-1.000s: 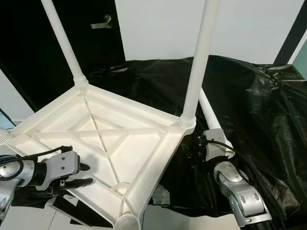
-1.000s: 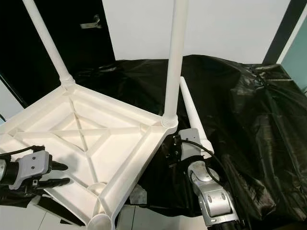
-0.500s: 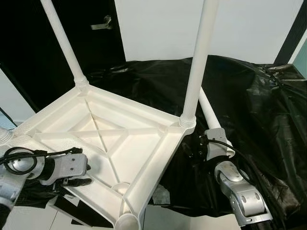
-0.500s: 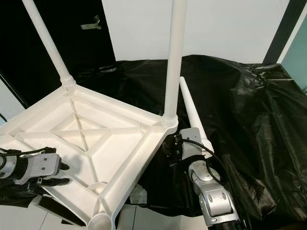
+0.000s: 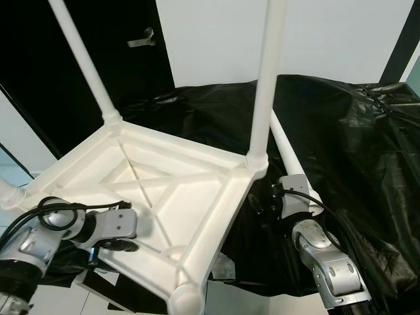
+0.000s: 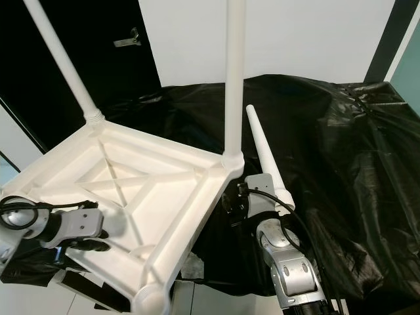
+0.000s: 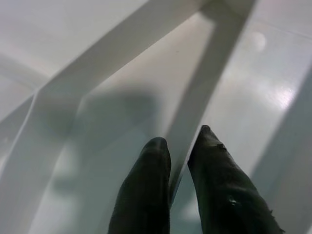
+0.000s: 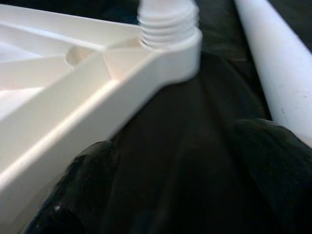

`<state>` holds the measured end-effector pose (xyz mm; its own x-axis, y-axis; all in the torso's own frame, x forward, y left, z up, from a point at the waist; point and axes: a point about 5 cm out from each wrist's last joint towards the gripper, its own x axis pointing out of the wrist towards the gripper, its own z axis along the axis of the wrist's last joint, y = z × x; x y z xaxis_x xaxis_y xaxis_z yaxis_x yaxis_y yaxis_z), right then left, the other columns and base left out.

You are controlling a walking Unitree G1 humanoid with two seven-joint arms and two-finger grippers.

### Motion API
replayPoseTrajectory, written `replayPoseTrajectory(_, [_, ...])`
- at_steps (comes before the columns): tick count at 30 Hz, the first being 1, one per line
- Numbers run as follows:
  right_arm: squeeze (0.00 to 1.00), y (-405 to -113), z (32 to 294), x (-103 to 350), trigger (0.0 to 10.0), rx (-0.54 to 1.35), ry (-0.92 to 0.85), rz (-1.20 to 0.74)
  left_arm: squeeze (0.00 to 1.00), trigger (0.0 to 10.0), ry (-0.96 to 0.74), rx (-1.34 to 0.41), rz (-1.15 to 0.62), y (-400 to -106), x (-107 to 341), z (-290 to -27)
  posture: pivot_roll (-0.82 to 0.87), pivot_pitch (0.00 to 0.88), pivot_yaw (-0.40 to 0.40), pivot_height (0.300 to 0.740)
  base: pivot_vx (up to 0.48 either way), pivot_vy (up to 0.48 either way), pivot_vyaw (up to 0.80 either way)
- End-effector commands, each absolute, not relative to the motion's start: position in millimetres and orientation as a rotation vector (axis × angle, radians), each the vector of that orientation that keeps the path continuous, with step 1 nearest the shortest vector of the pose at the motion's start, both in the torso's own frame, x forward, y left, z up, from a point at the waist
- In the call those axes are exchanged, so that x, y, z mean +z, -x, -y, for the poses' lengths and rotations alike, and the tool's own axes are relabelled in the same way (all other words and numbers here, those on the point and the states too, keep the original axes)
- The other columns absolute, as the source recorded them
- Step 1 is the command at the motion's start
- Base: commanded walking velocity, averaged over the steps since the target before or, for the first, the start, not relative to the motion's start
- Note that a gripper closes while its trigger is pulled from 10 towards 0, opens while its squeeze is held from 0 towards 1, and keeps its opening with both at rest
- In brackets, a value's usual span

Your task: Building children table

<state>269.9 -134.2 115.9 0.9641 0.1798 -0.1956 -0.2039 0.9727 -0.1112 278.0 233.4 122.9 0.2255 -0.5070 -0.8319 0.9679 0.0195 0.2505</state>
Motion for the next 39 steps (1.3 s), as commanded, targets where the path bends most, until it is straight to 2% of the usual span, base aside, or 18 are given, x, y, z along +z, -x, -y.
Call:
replayPoseTrajectory(1, [0.0, -269.0, 136.5, 116.0, 10.0, 0.173, 0.119, -0.184, 0.0, 0.0, -0.905, -1.182, -0.632, -280.8, 121.3, -239.9, 0.02, 0.0, 0.102, 0.74, 0.0, 0.0, 0.0])
replayPoseTrajectory(7, [0.0, -273.1, 138.6, 121.6, 10.0, 0.126, 0.091, -0.143, 0.0, 0.0, -0.898, -1.121, -0.578, -286.5, 123.1, -232.0, 0.02, 0.0, 0.101, 0.74, 0.0, 0.0, 0.0])
replayPoseTrajectory(12, [0.0, -277.7, 144.6, 129.3, 10.0, 0.07, 0.07, -0.1, 0.0, 0.0, -0.878, -1.116, -0.491, -288.2, 126.3, -209.5, 0.02, 0.0, 0.097, 0.74, 0.0, 0.0, 0.0])
replayPoseTrajectory(15, [0.0, -279.6, 146.3, 133.3, 10.0, 0.058, 0.064, -0.079, 0.0, 0.0, -0.817, -1.103, -0.431, -287.2, 126.2, -182.3, 0.02, 0.0, 0.1, 0.74, 0.0, 0.0, 0.0])
replayPoseTrajectory(18, [0.0, -280.3, 145.9, 135.1, 10.0, 0.054, 0.064, -0.07, 0.0, 0.0, -0.77, -1.049, -0.404, -288.9, 125.1, -168.3, 0.02, 0.0, 0.101, 0.74, 0.0, 0.0, 0.0])
replayPoseTrajectory(21, [0.0, -280.4, 145.2, 135.4, 10.0, 0.053, 0.063, -0.069, 0.0, 0.0, -0.763, -1.036, -0.411, -289.0, 124.1, -166.5, 0.02, 0.0, 0.102, 0.74, 0.0, 0.0, 0.0])
replayPoseTrajectory(26, [0.0, -281.3, 142.2, 138.1, 10.0, 0.054, 0.051, -0.047, 0.0, 0.0, -0.767, -0.902, -0.433, -296.1, 123.5, -169.8, 0.02, 0.0, 0.102, 0.74, 0.0, 0.0, 0.0])
replayPoseTrajectory(31, [0.0, -284.5, 143.5, 145.4, 10.0, 0.04, 0.034, -0.006, 0.0, 0.0, -0.828, -0.665, -0.467, -311.4, 130.2, -195.7, 0.02, 0.0, 0.104, 0.74, 0.0, 0.0, 0.0])
replayPoseTrajectory(35, [0.0, -285.3, 145.4, 148.1, 10.0, 0.032, 0.032, 0.006, 0.0, 0.0, -0.873, -0.669, -0.475, -309.9, 131.4, -201.2, 0.02, 0.0, 0.106, 0.74, 0.0, 0.0, 0.0])
replayPoseTrajectory(39, [0.0, -286.0, 148.6, 150.8, 10.0, 0.023, 0.029, 0.011, 0.0, 0.0, -0.856, -0.728, -0.464, -304.0, 133.9, -193.9, 0.02, 0.0, 0.109, 0.74, 0.0, 0.0, 0.0])
